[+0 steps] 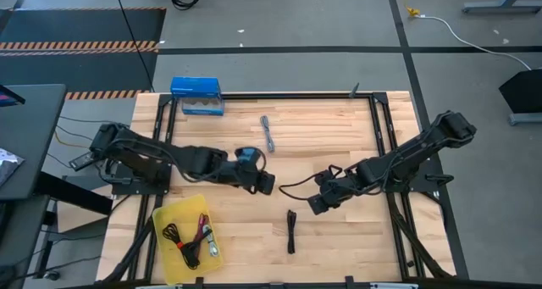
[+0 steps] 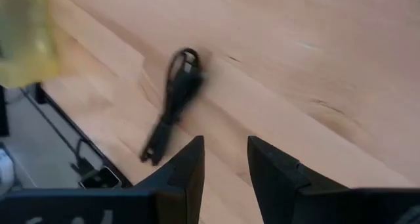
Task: Pick and place USB-C Cables
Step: Put the black charger cable into the yellow bin
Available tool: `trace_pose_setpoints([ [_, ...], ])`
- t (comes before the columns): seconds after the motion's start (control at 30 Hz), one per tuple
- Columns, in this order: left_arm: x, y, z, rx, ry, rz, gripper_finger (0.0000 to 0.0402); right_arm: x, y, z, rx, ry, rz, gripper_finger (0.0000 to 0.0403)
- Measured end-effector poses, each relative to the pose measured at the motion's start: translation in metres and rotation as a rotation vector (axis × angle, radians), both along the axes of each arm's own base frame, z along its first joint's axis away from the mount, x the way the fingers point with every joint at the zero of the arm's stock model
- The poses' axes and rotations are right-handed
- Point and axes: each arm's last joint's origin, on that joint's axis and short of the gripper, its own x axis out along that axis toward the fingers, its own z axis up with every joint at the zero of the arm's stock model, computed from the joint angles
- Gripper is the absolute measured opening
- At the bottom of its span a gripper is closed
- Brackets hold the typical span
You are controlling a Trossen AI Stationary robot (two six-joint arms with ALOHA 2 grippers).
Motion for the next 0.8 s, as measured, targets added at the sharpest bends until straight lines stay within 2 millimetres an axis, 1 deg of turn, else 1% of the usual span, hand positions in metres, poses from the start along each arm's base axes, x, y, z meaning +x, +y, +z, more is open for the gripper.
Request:
trace_pose_setpoints([
  [0.1,0.014,-0.012,-0.01,-0.041,-0.044,-0.014,0.0132,-0.008,-0.009,0.005,-0.018,0.043,0.015,0.0123],
  [0.27,0.034,-0.025,-0.027,-0.104,-0.102,-0.01,0.0132,-0.025,-0.028,0.026,-0.045,0.027,0.015,0.0124],
  [0.37,0.045,-0.03,-0.038,-0.157,-0.132,-0.005,0.0132,-0.043,-0.041,0.04,-0.074,0.032,-0.018,0.0123],
  [0.5,0.058,-0.037,-0.051,-0.206,-0.173,-0.023,0.0132,-0.063,-0.055,0.057,-0.102,-0.028,-0.072,0.0122],
  [0.6,0.067,-0.041,-0.058,-0.236,-0.216,-0.033,0.0132,-0.07,-0.06,0.067,-0.091,-0.09,-0.098,0.0122],
  [0.63,0.067,-0.041,-0.059,-0.239,-0.206,-0.039,0.0132,-0.072,-0.061,0.069,-0.085,-0.104,-0.103,0.0122],
  [0.73,0.07,-0.045,-0.065,-0.274,-0.203,-0.04,0.0132,-0.074,-0.062,0.071,-0.084,-0.107,-0.106,0.0122],
  [0.8,0.068,-0.048,-0.072,-0.272,-0.155,-0.053,0.0132,-0.073,-0.062,0.07,-0.084,-0.107,-0.106,0.0122],
])
